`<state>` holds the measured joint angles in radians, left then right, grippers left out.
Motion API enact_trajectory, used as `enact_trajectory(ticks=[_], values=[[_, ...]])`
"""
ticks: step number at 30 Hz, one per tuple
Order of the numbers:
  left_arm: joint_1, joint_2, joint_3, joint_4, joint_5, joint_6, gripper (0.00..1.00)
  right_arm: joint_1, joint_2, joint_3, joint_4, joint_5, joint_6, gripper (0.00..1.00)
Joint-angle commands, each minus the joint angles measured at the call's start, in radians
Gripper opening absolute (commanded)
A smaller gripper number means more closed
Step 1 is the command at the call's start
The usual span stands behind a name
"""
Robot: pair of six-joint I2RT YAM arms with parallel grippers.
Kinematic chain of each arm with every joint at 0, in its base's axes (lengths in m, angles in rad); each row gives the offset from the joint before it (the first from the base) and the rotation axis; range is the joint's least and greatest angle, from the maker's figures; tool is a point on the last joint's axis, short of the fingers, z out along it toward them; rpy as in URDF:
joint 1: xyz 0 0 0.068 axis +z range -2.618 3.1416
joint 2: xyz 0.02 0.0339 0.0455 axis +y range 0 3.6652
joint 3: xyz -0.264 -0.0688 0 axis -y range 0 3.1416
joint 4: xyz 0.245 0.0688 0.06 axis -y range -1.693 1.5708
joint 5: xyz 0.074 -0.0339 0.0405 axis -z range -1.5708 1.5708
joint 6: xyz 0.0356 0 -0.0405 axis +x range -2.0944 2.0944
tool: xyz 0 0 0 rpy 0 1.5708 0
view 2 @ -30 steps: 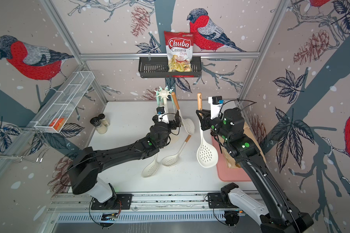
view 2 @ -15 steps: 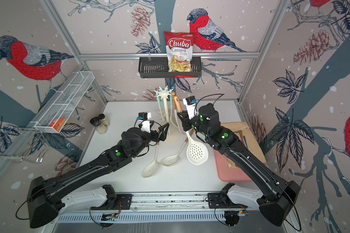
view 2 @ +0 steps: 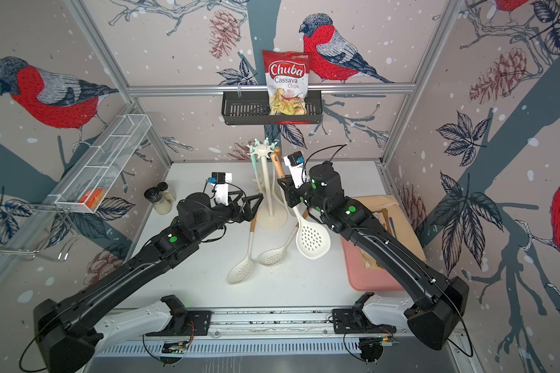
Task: Hang the skimmer on the kitchen utensil rack
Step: Hang the skimmer on the rack.
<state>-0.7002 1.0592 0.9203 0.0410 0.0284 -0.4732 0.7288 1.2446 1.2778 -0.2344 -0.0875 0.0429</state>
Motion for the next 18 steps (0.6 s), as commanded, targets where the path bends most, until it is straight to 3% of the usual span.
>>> enact_trajectory(ticks=[1, 18], values=[[0.004, 0.004, 0.003, 0.006, 0.049, -0.010, 1.00, 0.003, 0.004, 0.015, 0.055, -0.023, -0.017, 0.00], [0.004, -0.007, -0.019, 0.005, 0.045, -0.014, 1.00, 0.004, 0.071, 0.022, 0.050, -0.003, 0.002, 0.00]])
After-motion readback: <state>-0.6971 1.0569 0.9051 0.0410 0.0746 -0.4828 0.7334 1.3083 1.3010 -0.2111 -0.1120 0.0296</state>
